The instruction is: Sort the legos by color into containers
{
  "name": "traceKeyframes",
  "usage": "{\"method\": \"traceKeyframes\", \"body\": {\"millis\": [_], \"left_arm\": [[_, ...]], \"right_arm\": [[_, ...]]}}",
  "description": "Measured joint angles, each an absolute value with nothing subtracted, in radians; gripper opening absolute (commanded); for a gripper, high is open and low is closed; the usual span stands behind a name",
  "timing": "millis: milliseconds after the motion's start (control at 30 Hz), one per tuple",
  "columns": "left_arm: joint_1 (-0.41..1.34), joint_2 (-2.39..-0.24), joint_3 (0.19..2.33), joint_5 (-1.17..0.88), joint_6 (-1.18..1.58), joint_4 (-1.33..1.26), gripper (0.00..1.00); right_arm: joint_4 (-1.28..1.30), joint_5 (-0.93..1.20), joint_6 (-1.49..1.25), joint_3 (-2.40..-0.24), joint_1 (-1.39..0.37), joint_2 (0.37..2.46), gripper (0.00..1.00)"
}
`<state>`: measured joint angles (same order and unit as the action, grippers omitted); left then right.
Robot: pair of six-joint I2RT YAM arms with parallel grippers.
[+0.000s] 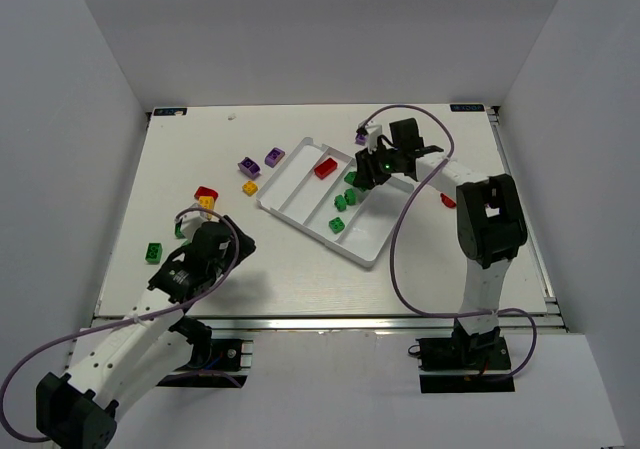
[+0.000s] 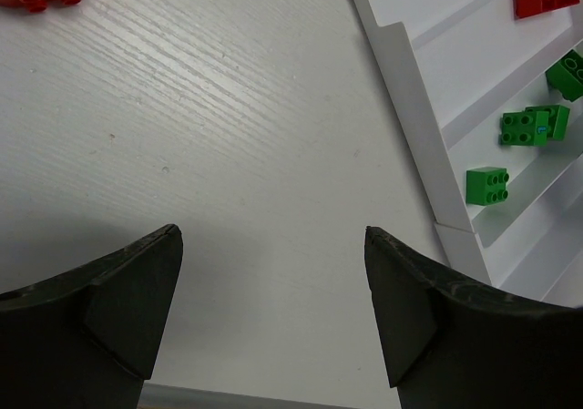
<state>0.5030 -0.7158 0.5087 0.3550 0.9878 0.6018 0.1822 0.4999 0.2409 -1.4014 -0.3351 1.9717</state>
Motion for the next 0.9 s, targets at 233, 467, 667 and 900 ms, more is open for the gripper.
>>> {"method": "traceKeyframes", "body": {"millis": [233, 467, 667, 900], "left_arm": [[0.503, -0.749, 0.55, 0.363, 0.987, 0.599, 0.9], [0.479, -0.833, 0.651, 0.397, 1.014, 0.636, 0.87], [0.311, -0.947, 0.74, 0.326, 0.971, 0.656, 0.54], [0.051, -1.108, 0.835, 0.206, 0.817, 0.693, 0.24]], "right_arm": [[0.183, 0.5, 0.263, -1.411, -0.334, 1.979, 0.66], [0.2, 0.529, 0.345, -1.409, -0.322, 1.906, 0.9], [0.209, 0.64, 0.484, -1.319, -0.316, 1.688, 0.79], [0.202, 0.769, 0.5, -1.209, -0.317, 1.562, 0.36]]}}
